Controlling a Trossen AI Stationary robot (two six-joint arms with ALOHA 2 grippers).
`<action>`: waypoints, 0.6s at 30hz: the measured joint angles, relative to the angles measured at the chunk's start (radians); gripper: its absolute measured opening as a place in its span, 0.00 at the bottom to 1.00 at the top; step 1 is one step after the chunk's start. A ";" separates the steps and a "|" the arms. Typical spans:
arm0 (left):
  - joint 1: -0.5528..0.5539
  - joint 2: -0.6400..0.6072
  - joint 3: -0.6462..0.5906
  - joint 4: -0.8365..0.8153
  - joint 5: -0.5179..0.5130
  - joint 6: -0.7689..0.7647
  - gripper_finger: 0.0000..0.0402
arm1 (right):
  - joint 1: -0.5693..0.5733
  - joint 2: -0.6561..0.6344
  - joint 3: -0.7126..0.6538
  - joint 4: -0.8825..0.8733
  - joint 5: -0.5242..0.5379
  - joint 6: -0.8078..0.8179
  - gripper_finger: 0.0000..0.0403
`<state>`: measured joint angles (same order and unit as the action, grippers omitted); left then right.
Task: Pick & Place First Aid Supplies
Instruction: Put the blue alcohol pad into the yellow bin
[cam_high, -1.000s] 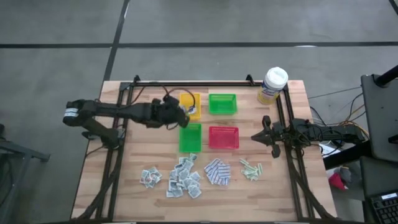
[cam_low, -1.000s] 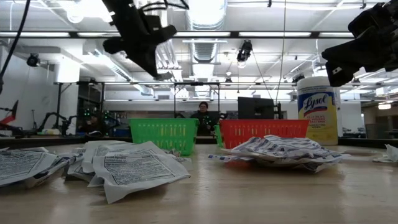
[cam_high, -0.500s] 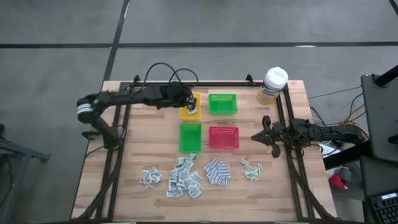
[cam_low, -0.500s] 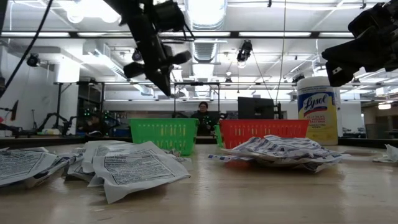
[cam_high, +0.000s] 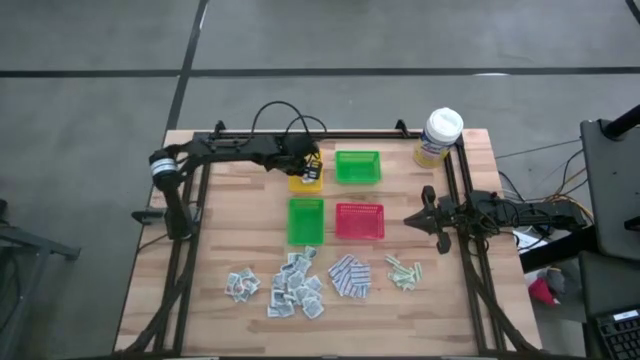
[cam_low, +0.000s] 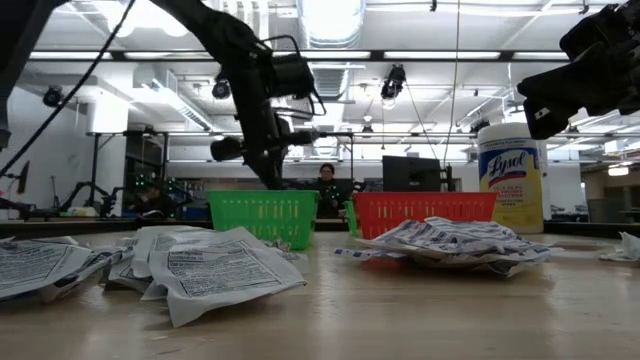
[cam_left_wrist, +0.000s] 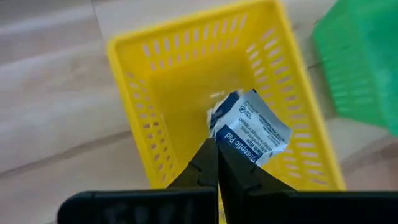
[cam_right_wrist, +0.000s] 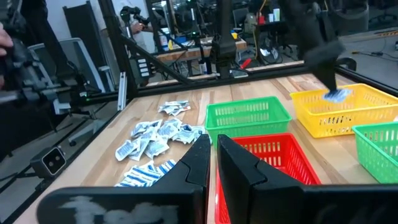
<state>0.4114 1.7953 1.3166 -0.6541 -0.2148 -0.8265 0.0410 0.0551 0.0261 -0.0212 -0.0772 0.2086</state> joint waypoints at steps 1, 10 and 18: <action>0.000 0.011 -0.001 0.000 0.008 0.000 0.00 | 0.000 0.000 0.000 0.000 0.000 0.000 0.07; 0.002 0.061 -0.002 0.012 0.040 0.002 0.00 | 0.000 0.000 0.000 0.000 0.000 0.000 0.07; 0.006 0.061 -0.004 0.032 0.039 0.013 0.00 | 0.000 0.000 0.000 0.000 0.000 0.000 0.07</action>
<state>0.4171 1.8565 1.3128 -0.6226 -0.1753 -0.8135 0.0412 0.0551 0.0261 -0.0212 -0.0772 0.2086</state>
